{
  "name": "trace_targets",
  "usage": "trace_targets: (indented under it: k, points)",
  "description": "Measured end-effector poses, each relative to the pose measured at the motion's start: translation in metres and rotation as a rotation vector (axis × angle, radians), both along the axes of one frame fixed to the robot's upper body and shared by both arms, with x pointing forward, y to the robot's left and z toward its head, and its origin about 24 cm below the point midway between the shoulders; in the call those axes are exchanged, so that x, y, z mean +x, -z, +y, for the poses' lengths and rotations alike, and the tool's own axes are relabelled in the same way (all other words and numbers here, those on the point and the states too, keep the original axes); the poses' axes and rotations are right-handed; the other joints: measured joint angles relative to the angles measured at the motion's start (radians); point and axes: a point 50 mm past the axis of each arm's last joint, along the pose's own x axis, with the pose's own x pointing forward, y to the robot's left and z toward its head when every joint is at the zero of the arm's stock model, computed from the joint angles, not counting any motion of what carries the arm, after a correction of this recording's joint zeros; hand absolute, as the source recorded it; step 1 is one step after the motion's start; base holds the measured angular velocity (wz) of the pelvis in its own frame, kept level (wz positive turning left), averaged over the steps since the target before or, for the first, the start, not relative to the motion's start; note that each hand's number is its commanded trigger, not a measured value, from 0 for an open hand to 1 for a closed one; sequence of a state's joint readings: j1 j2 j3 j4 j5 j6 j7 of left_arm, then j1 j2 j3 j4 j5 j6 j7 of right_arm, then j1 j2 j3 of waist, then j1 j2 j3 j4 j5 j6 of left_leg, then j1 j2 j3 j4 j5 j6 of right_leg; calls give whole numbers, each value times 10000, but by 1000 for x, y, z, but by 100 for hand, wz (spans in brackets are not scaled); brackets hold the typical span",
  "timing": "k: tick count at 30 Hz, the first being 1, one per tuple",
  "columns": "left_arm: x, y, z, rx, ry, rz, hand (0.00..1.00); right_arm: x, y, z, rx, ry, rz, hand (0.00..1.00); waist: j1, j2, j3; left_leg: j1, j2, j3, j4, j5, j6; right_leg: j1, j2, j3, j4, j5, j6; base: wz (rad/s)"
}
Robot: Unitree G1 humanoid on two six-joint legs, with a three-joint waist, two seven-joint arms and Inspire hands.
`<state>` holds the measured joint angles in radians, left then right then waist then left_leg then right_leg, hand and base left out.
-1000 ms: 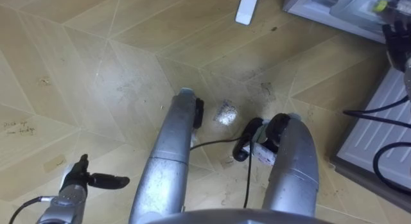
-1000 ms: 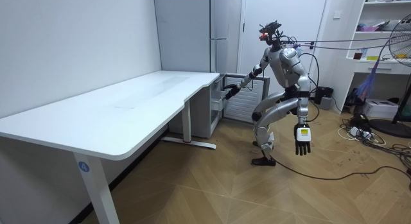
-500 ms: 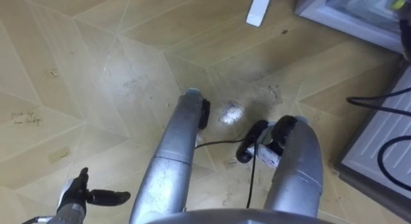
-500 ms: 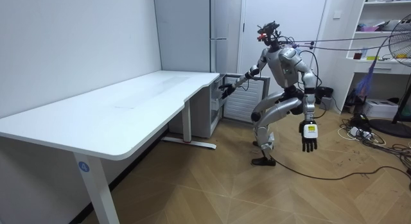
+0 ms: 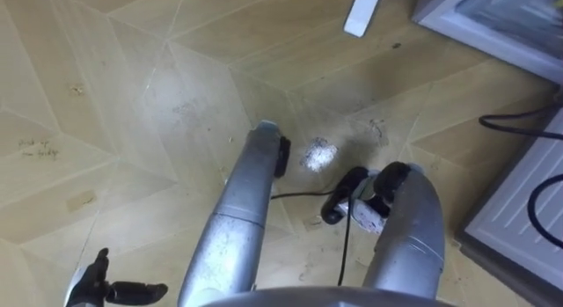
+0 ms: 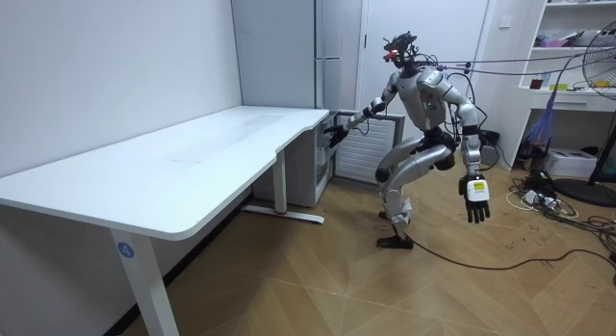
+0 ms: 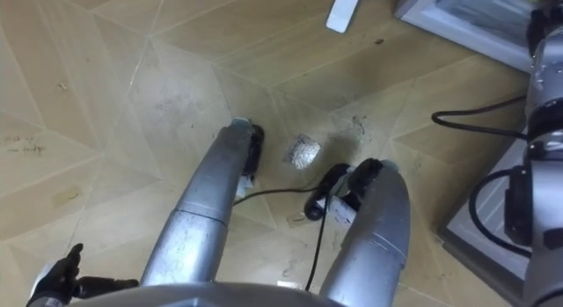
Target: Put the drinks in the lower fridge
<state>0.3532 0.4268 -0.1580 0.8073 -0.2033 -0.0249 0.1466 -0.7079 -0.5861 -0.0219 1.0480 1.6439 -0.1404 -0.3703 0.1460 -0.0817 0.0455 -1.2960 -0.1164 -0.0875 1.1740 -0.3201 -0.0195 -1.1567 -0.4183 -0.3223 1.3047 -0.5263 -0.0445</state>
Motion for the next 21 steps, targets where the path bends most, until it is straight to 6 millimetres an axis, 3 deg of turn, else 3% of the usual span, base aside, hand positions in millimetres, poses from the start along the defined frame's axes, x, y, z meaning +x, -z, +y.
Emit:
trace_targets:
  k: [7,21]
  points:
    - [1,-1,2,81,53,-82,0,-1,-3,-2,162,555,369,0,172,73,45,228,-179,-142,-268,121,-201,249,-106,-134,-33,-116,-27,10]
    - [2,-3,4,259,83,-298,0,-5,-5,-5,402,1298,807,0,462,123,41,617,-189,-381,-814,316,-399,671,-3,-393,-407,-152,-84,5]
